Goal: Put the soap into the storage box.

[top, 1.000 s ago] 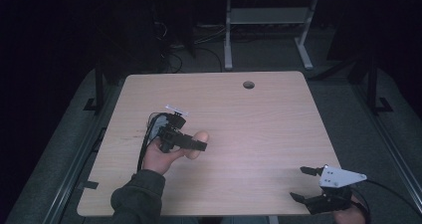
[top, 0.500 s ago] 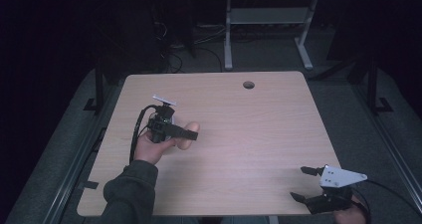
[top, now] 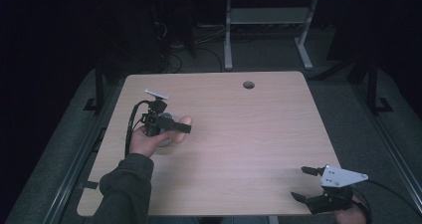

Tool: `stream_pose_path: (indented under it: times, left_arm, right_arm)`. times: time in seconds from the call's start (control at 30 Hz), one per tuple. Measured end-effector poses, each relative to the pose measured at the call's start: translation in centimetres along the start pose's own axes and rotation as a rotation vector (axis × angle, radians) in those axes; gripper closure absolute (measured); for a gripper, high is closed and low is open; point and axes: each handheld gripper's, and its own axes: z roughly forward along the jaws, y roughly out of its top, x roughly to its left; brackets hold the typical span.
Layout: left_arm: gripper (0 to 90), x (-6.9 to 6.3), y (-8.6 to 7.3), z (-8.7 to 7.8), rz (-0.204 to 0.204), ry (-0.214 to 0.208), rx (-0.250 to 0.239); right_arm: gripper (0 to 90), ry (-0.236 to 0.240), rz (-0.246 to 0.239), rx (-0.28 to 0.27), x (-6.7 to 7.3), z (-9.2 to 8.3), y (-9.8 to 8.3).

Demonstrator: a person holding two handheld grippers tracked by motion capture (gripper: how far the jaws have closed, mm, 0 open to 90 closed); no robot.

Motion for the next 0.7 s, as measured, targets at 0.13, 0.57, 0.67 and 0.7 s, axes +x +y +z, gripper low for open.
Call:
stream_pose_path:
  times: [0.13,0.57,0.67,0.7]
  left_arm:
    - [31.9,0.6,0.2,-0.3,-0.003,0.018,0.006]
    - [32.0,2.2,0.8,-1.5,-0.041,0.060,-0.013]
    - [32.0,2.6,0.8,-1.7,-0.048,0.062,-0.022]
    - [32.0,2.9,0.8,-1.8,-0.057,0.068,-0.025]
  right_arm:
    - [13.8,0.002,0.001,-0.002,0.0,0.0,0.0]
    - [13.8,0.003,0.004,-0.006,0.0,0.1,0.0]
    - [13.8,0.003,0.004,-0.003,0.1,0.1,0.0]
    - [13.8,0.004,0.005,-0.003,0.1,0.1,0.0]
